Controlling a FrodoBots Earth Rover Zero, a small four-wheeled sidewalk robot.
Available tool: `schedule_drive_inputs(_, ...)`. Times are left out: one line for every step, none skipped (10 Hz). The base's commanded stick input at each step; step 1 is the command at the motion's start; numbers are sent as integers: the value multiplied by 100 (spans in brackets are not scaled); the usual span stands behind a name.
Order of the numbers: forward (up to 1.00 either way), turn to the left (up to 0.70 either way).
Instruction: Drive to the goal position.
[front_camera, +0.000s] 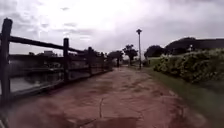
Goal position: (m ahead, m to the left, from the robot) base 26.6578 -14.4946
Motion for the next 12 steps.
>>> schedule_drive_inputs(100, 0)
schedule_drive_inputs(100, 0)
schedule_drive_inputs(100, 0)
schedule_drive_inputs(100, 0)
schedule_drive_inputs(100, 0)
schedule_drive_inputs(100, 0)
schedule_drive_inputs(100, 0)
schedule_drive_inputs(100, 0)
schedule_drive_inputs(100, 0)
schedule_drive_inputs(100, 0)
schedule_drive_inputs(100, -23)
schedule_drive_inputs(100, -18)
